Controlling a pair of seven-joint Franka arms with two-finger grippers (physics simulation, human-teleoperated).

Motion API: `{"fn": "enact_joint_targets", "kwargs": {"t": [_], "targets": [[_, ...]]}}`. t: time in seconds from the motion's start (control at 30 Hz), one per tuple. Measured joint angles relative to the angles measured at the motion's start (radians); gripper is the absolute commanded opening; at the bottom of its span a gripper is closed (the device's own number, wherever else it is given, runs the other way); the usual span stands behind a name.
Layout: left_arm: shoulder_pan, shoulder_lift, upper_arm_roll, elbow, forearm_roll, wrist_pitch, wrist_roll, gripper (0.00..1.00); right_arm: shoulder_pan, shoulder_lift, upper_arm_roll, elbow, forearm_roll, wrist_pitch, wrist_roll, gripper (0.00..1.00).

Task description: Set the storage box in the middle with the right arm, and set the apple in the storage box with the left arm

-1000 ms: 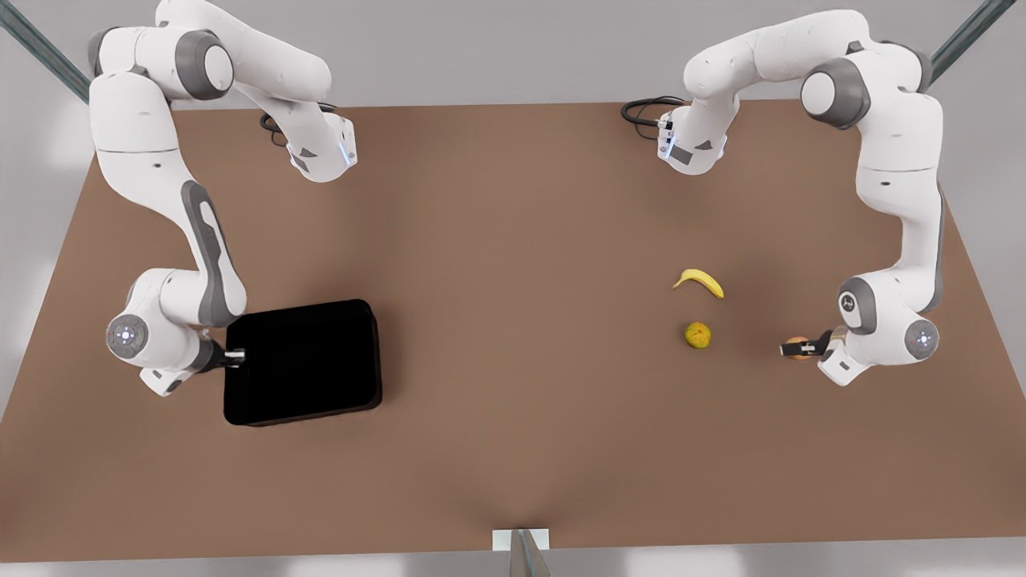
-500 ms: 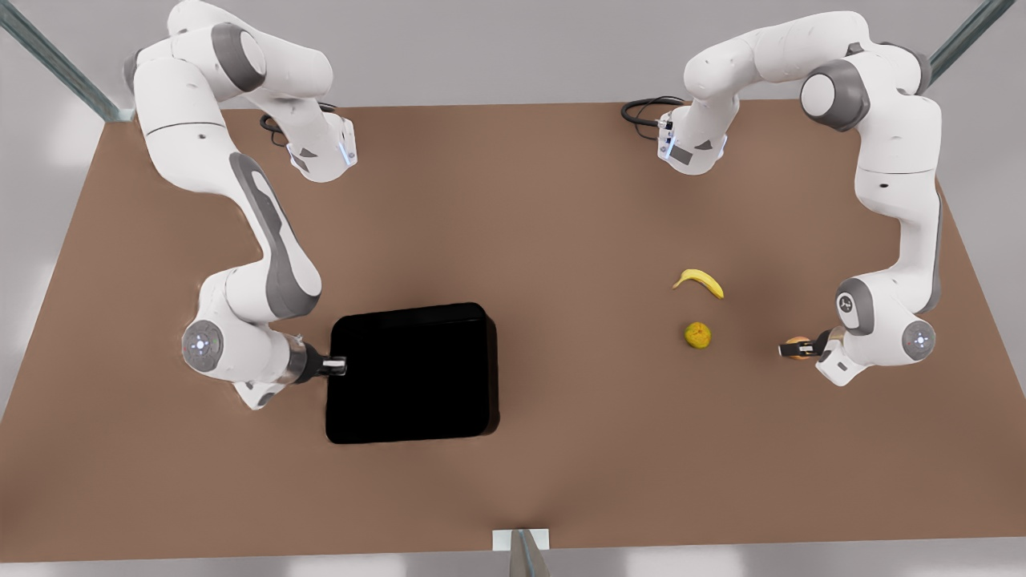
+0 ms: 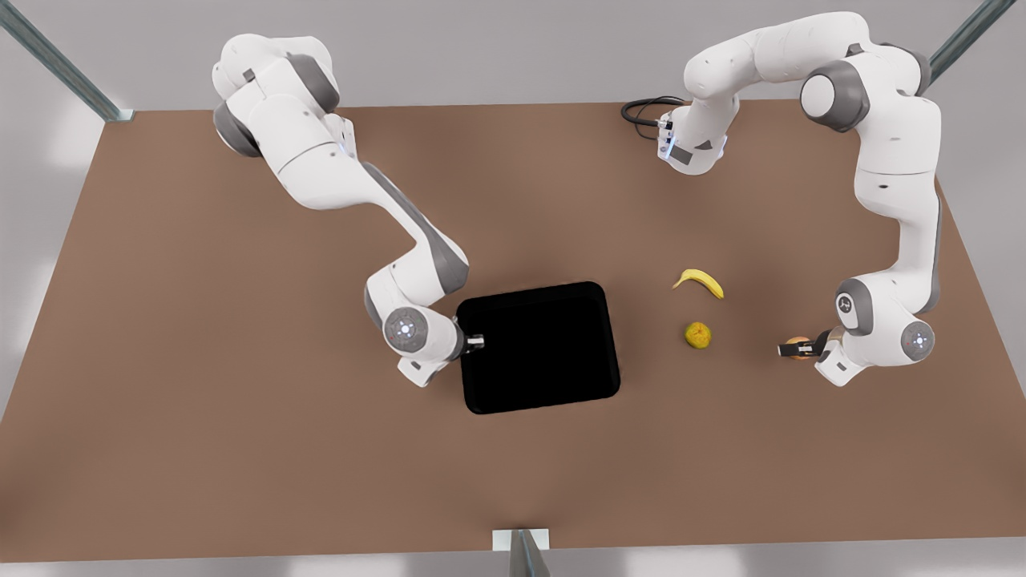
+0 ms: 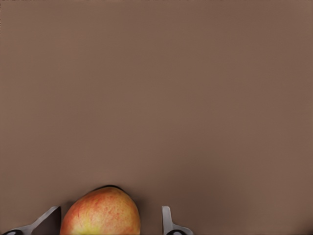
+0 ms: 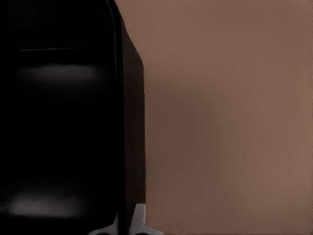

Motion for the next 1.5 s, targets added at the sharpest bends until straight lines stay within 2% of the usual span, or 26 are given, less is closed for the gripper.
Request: {"fn": "enact_joint_targets", "kwargs": {"t": [0.03,0.07,0.17,0.23,0.3,0.33,0.4,0.5,0.53,0.57,0.6,0.63,0.7,0.73,0.8,0.9,0.97,1.5], "targets": [[0.0,0.0,0.0,0.0,0.0,0.0,0.0,0.98,0.0,0.0,-0.001,-0.001,0.0,0.001,0.0,0.41],[0.0,0.0,0.0,0.0,0.0,0.0,0.0,0.97,0.006,0.003,-0.001,-0.001,-0.028,0.0,0.002,1.0],[0.0,0.0,0.0,0.0,0.0,0.0,0.0,0.9,-0.009,-0.019,0.001,0.0,-0.042,-0.019,0.008,1.0],[0.0,0.0,0.0,0.0,0.0,0.0,0.0,0.83,-0.082,-0.082,0.014,-0.002,-0.037,-0.058,0.009,1.0],[0.0,0.0,0.0,0.0,0.0,0.0,0.0,0.81,-0.241,-0.202,0.031,-0.014,-0.024,-0.226,-0.009,1.0],[0.0,0.0,0.0,0.0,0.0,0.0,0.0,0.81,-0.37,-0.249,0.08,-0.011,-0.029,-0.319,-0.029,1.0],[0.0,0.0,0.0,0.0,0.0,0.0,0.0,0.81,-0.555,-0.345,0.076,-0.002,-0.08,-0.484,-0.244,1.0],[0.0,0.0,0.0,0.0,0.0,0.0,0.0,0.79,-0.676,-0.459,0.074,-0.011,-0.207,-0.582,-0.412,1.0],[0.0,0.0,0.0,0.0,-0.001,0.0,0.0,0.78,-0.675,-0.51,0.069,-0.012,-0.209,-0.607,-0.42,1.0],[0.0,0.001,0.0,0.0,-0.001,0.0,0.0,0.78,-0.601,-0.56,-0.027,-0.013,-0.206,-0.645,-0.46,1.0],[0.0,0.0,0.0,0.0,-0.001,0.0,0.0,0.78,-0.466,-0.599,-0.195,-0.005,-0.169,-0.671,-0.502,1.0],[0.0,0.001,0.0,0.0,-0.001,0.0,0.0,0.78,-0.455,-0.62,-0.208,-0.004,-0.106,-0.673,-0.459,1.0],[0.0,0.002,0.0,-0.001,-0.001,0.011,-0.001,0.77,-0.443,-0.74,-0.17,-0.151,-0.099,-0.655,-0.447,1.0],[0.0,0.002,0.0,-0.001,-0.001,0.012,-0.001,0.76,-0.419,-0.738,-0.169,-0.154,-0.099,-0.663,-0.449,1.0],[0.0,0.002,0.0,-0.001,-0.001,0.012,-0.001,0.76,-0.412,-0.696,-0.167,-0.147,-0.084,-0.653,-0.451,1.0],[0.0,0.002,0.0,-0.002,-0.001,0.012,-0.002,0.76,-0.485,-0.632,-0.179,-0.066,-0.057,-0.664,-0.481,1.0],[0.0,0.002,0.0,-0.002,-0.001,0.012,-0.002,0.76,-0.512,-0.627,-0.178,-0.065,-0.027,-0.652,-0.608,1.0],[0.0,0.008,0.0,-0.002,-0.001,0.011,-0.005,0.73,-0.508,-0.63,-0.166,-0.064,-0.017,-0.61,-0.594,1.0]]}}
